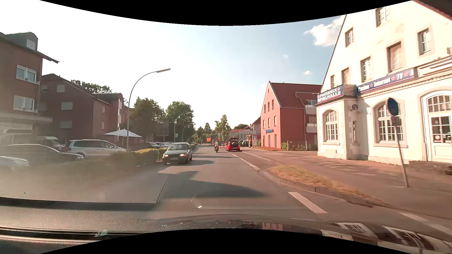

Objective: Follow the waypoints while adhering to traffic rules and regulations

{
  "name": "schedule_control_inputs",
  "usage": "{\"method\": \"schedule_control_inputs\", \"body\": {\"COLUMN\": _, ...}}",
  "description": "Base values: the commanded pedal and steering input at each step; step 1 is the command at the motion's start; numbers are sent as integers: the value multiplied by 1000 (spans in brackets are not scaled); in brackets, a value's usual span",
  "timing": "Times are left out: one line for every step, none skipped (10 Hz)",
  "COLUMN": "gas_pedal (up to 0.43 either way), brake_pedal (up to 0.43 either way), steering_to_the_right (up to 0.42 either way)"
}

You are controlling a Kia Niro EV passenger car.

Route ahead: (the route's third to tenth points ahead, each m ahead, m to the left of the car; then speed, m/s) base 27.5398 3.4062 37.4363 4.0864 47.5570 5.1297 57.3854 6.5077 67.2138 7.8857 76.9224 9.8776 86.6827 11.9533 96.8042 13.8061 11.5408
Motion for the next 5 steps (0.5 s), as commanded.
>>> {"method": "schedule_control_inputs", "body": {"gas_pedal": 177, "brake_pedal": 0, "steering_to_the_right": -21}}
{"method": "schedule_control_inputs", "body": {"gas_pedal": 177, "brake_pedal": 0, "steering_to_the_right": -21}}
{"method": "schedule_control_inputs", "body": {"gas_pedal": 177, "brake_pedal": 0, "steering_to_the_right": -21}}
{"method": "schedule_control_inputs", "body": {"gas_pedal": 177, "brake_pedal": 0, "steering_to_the_right": -21}}
{"method": "schedule_control_inputs", "body": {"gas_pedal": 177, "brake_pedal": 0, "steering_to_the_right": -21}}
